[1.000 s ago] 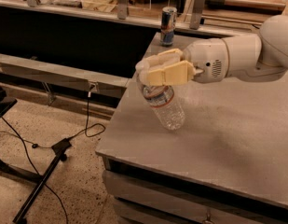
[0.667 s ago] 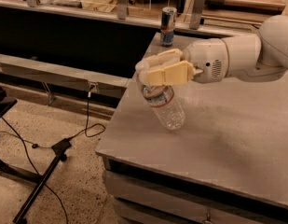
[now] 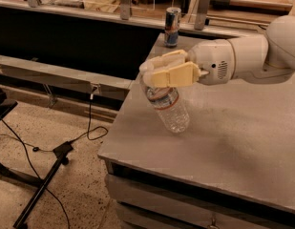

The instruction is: Place water bottle upright

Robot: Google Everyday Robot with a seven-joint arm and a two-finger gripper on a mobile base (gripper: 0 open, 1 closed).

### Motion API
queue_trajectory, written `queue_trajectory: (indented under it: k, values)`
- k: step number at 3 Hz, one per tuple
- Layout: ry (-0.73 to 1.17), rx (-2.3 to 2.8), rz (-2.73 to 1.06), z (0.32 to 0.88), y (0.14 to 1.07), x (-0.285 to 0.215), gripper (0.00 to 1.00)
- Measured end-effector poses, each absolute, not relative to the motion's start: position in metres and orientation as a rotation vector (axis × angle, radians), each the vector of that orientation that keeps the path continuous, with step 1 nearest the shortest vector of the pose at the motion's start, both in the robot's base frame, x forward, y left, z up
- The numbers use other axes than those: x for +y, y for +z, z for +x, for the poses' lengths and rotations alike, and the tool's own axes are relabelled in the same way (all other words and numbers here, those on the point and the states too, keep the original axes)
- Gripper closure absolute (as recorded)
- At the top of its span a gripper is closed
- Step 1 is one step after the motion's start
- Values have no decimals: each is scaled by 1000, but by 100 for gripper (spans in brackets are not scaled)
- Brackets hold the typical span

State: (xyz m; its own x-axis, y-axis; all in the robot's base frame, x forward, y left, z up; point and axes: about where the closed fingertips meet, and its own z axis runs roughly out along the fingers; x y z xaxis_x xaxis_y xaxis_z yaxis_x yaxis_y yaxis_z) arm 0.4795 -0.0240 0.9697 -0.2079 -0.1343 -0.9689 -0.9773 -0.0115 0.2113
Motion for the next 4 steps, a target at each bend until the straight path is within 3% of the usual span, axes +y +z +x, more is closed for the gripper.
queue_trajectory:
  k: [4]
  values:
    - [1319,1453,-1219,480,970,-24,100]
